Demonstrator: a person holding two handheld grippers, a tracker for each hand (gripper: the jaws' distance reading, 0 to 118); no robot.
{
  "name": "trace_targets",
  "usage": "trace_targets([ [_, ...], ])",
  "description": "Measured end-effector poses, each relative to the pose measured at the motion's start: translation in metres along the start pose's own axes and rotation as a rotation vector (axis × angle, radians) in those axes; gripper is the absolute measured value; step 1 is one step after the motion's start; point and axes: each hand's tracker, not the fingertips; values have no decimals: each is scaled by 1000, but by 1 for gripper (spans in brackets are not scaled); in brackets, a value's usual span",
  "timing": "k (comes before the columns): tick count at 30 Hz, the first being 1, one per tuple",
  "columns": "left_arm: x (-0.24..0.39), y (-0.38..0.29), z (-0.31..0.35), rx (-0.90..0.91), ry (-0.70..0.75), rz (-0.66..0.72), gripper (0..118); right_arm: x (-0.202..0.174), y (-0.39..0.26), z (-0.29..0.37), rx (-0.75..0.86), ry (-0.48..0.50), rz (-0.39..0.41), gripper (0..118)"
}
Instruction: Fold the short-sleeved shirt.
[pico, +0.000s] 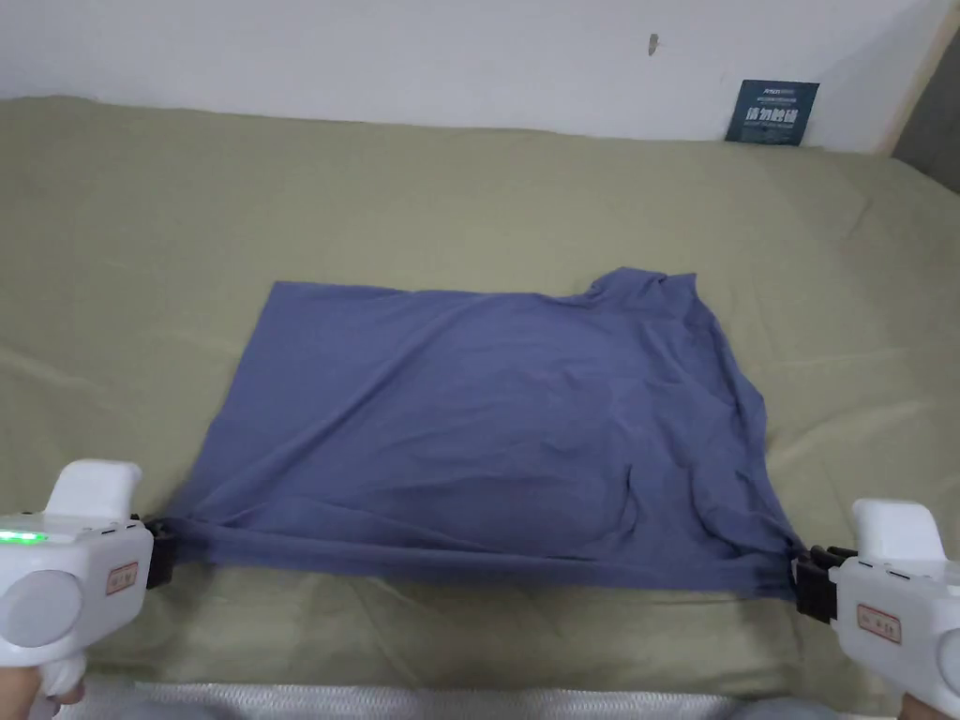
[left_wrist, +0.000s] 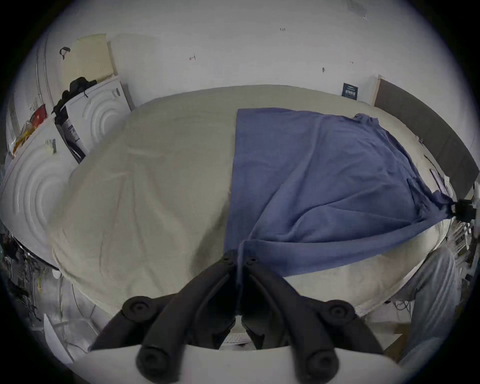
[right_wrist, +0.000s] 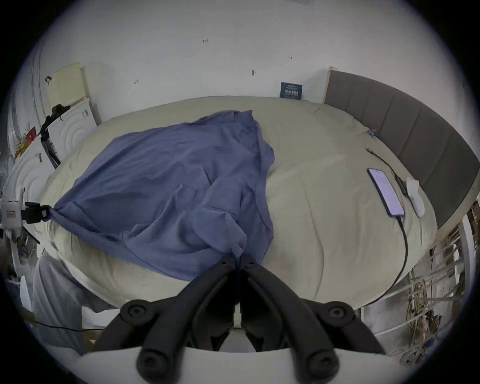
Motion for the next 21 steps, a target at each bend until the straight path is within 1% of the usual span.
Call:
trace_targets([
  [2, -2, 0, -6, -15, -6, 17, 2, 1, -3, -6, -16, -13, 4, 2],
  [4, -2, 1, -8, -21, -10, 22, 2, 4, -6, -11, -47, 3, -6, 3],
  [5, -1, 0, -7, -25, -12, 24, 2, 4, -9, -13, -51, -5, -15, 8],
  [6, -2, 1, -8, -30, -19, 31, 6, 6, -12, -14, -49, -5, -22, 23],
  [7, -2, 1, -8, -36, -29, 38, 32, 7, -12, -14, -59, -3, -30, 65],
  [8, -4, 1, -7, -45, -40, 45, 73, 9, -12, -14, -78, -9, -46, 102],
  [9, -5, -1, -8, -50, -45, 54, 110, 12, -12, -14, -91, -18, -59, 118],
  [10, -7, -2, -8, -58, -51, 63, 118, 15, -12, -11, -90, -12, -68, 108],
  [11, -8, -4, -7, -64, -54, 71, 118, 19, -14, -4, -10, 14, -97, 106],
  [12, -9, -5, 2, 1, -39, 83, 117, 23, -12, -1, -53, 3, -87, 105],
  [13, -9, -3, 8, -20, -35, 77, 113, 25, -9, 0, -60, -5, -87, 104],
  [15, -13, -1, 16, -10, -30, 89, 104, 31, -7, 15, -17, -23, -102, 105],
  [16, -14, 0, 21, 1, -27, 93, 93, 34, -5, 18, -12, -24, -102, 97],
  [17, -13, -5, 25, 9, -25, 91, 77, 36, -4, 23, -1, -27, -100, 77],
  [18, -14, -6, 29, 23, -27, 84, 49, 35, -4, 28, 22, -29, -97, 42],
  [19, -15, -6, 32, 35, -24, 83, 0, 35, -5, 30, 44, -47, -91, 0],
  [20, -17, -8, 36, 55, -29, 90, 0, 35, -8, 33, 100, -62, -84, 0],
  [21, -19, -8, 39, 43, -40, 87, 0, 37, -10, 33, 59, -29, -88, 0],
])
